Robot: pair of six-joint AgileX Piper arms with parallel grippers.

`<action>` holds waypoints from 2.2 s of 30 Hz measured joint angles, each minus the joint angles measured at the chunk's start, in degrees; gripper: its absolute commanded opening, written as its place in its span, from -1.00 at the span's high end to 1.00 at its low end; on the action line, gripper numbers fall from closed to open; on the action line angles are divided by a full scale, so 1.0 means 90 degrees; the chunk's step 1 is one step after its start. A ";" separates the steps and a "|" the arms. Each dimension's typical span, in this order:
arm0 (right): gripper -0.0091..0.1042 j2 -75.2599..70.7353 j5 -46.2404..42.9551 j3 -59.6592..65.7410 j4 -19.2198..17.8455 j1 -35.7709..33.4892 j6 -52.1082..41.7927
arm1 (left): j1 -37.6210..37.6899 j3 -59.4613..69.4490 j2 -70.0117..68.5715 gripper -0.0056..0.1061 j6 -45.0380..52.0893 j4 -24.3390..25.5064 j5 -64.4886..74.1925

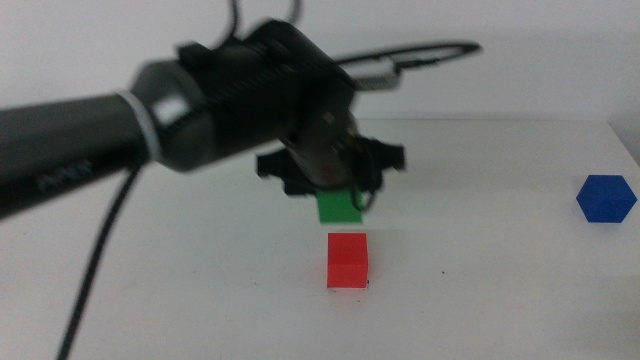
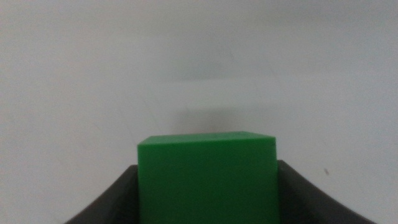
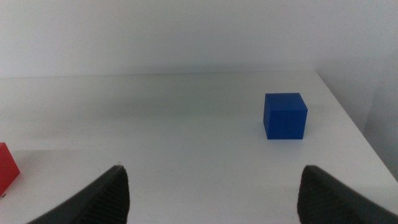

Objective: Stack red cubes first, then green, then blue cubes in a specific spot.

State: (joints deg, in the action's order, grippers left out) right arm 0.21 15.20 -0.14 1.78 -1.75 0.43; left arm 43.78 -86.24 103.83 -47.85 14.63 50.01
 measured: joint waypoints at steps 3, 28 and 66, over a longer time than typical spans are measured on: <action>-0.80 0.0000 0.0000 0.0000 0.0000 0.0000 0.0000 | 0.0353 0.0024 0.0114 0.47 -0.0373 0.0060 0.0088; -0.80 0.0000 0.0000 0.0000 0.0000 0.0000 0.0000 | 0.0415 0.0054 0.0846 0.45 -0.0822 0.0285 0.0103; -0.80 0.0000 0.0000 0.0000 0.0000 0.0000 0.0000 | 0.0402 0.0289 -0.3585 -0.78 0.4197 -0.0888 0.0921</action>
State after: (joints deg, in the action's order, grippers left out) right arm 0.21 15.20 -0.14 1.78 -1.75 0.43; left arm 47.40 -83.64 71.57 -10.08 6.64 58.29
